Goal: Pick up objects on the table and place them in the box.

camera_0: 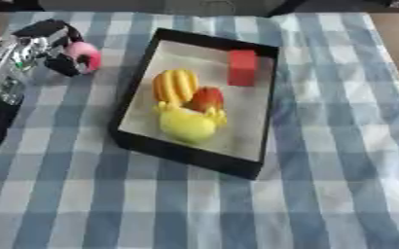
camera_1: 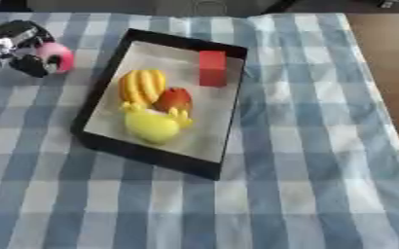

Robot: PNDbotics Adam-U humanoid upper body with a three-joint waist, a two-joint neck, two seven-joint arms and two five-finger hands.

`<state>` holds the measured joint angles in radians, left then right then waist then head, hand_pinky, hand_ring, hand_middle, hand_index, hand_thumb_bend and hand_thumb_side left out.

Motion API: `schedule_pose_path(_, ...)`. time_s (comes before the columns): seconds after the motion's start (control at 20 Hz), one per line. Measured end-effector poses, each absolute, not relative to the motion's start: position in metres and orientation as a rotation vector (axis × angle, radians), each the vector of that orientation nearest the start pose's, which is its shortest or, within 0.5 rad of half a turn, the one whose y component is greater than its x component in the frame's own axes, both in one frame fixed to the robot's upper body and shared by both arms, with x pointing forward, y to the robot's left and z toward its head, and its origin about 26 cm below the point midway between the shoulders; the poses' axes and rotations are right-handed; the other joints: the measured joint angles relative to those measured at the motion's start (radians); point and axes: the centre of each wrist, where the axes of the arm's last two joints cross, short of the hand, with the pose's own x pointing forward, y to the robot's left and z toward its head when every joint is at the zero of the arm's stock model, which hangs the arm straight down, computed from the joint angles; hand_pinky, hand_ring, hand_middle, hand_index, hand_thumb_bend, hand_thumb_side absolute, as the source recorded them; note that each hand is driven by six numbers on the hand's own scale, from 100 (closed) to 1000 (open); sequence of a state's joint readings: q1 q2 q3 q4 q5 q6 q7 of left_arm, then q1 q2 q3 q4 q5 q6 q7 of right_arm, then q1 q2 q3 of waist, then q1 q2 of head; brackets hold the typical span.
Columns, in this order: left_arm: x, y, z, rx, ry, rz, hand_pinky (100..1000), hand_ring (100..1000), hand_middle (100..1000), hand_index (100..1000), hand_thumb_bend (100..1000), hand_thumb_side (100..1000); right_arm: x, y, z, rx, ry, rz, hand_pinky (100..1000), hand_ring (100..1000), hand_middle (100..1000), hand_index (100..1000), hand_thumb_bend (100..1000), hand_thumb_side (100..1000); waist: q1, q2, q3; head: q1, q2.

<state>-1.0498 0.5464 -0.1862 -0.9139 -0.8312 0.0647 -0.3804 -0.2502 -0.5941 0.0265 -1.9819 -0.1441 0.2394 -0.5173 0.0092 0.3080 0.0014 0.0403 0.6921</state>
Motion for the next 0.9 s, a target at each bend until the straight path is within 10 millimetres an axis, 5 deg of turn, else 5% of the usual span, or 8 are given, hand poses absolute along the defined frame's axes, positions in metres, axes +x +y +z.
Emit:
schedule_pose_path(0.4, 0.426, 0.209, 0.33, 0.979, -1.762, -1.543, 785, 681, 661, 664, 124, 100, 0.296, -0.301, 0.216, -0.598, -2.087, -0.046, 797, 828, 621, 781, 100, 625, 0.0, -0.001, 0.005, 0.006, 0.009)
schedule_pose_path(0.6, 0.408, 0.174, 0.324, 0.884, -1.762, -1.771, 785, 695, 663, 669, 157, 104, 0.297, -0.302, 0.224, -0.599, -2.124, -0.059, 797, 828, 621, 781, 100, 621, 0.0, -0.001, 0.0, 0.013, 0.01)
schedule_pose_path(0.9, 0.41, 0.148, 0.295, 0.8, -1.638, -1.981, 789, 709, 670, 680, 224, 117, 0.297, -0.302, 0.227, -0.595, -2.124, -0.046, 797, 828, 621, 781, 100, 629, 0.0, -0.001, -0.001, 0.02, 0.01)
